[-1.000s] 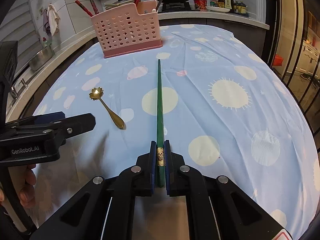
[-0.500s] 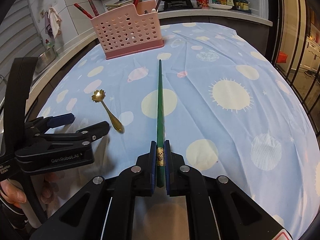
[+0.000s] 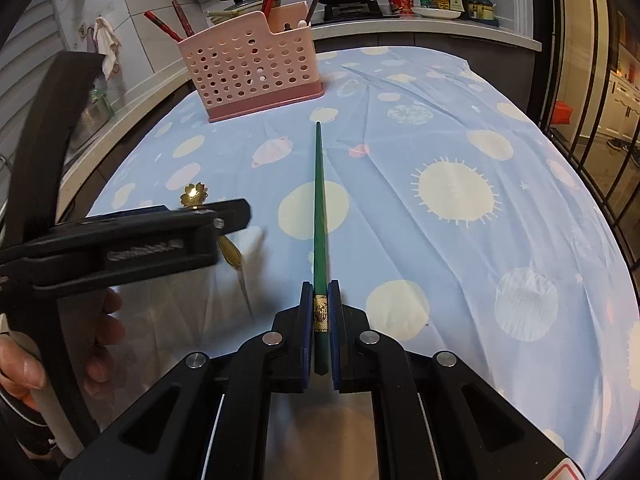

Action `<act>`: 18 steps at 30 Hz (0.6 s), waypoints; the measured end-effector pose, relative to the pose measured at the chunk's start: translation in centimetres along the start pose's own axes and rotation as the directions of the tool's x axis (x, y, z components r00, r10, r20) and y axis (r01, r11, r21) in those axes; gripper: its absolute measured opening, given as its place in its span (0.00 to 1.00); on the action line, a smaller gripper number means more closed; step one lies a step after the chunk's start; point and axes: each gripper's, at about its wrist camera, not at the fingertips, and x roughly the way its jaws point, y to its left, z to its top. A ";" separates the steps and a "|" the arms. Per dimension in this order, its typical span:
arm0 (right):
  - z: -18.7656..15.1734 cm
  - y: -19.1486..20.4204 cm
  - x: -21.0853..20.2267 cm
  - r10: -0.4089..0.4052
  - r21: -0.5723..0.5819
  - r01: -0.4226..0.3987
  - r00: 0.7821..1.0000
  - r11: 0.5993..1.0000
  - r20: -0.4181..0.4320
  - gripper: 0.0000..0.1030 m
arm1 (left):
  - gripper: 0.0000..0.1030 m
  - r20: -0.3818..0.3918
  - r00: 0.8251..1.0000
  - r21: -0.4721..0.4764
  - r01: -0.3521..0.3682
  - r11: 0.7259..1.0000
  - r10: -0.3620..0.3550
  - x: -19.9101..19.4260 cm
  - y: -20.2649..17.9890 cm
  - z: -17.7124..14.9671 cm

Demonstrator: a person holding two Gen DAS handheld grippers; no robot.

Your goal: Organize utensils

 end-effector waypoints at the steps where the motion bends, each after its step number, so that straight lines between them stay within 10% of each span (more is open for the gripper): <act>1: 0.0 0.0 0.0 -0.001 -0.001 0.001 1.000 1.000 0.000 0.07 | 0.90 -0.011 1.000 0.007 -0.023 1.000 0.023 0.7 -0.2 -0.2; 18: -0.4 0.4 0.4 0.008 -0.009 -0.008 1.000 1.000 -0.011 0.06 | 0.65 0.053 0.997 0.055 -0.054 0.997 0.051 -3.3 3.1 -5.3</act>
